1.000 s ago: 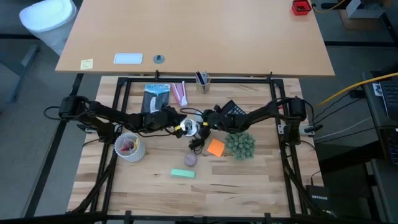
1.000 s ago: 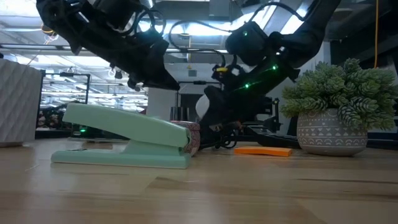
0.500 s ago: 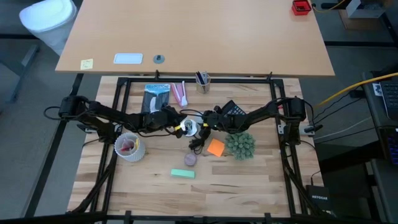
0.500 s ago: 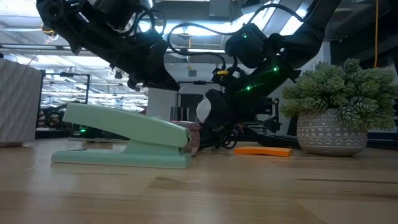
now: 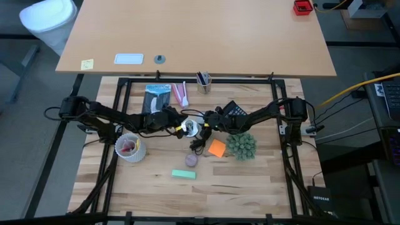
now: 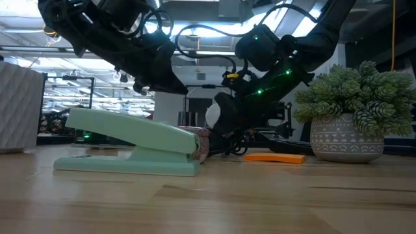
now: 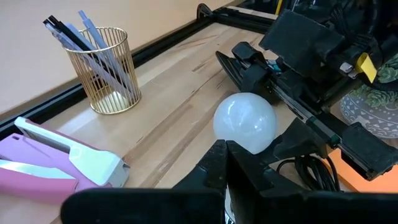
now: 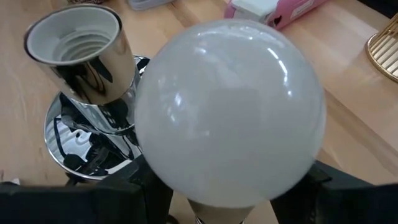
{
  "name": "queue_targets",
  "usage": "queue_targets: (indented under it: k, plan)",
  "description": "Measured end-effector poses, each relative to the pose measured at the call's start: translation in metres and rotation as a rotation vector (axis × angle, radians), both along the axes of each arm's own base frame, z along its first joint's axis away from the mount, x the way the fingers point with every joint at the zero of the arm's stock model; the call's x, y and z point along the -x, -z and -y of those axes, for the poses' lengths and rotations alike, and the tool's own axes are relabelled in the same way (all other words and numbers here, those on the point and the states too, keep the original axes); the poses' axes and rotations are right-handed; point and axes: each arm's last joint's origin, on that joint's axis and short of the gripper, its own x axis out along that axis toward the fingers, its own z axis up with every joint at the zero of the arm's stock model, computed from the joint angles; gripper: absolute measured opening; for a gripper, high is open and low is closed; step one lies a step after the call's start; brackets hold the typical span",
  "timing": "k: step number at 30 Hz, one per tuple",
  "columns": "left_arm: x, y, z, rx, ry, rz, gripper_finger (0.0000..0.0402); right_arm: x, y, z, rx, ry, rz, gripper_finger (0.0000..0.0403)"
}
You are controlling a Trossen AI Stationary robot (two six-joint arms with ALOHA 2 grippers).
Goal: Screw lightbulb
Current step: Remove the lightbulb from the lamp
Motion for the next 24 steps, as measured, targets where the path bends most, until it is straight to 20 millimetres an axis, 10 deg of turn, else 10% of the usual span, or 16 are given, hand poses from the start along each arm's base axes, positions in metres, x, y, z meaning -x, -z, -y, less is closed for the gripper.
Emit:
queue_targets:
  k: [24]
  plan:
    - [0.0004,0.0001,0.0028,0.012,0.005,0.0,0.0,0.002,0.002,0.0006,0.013,0.021,-0.029,0.0214]
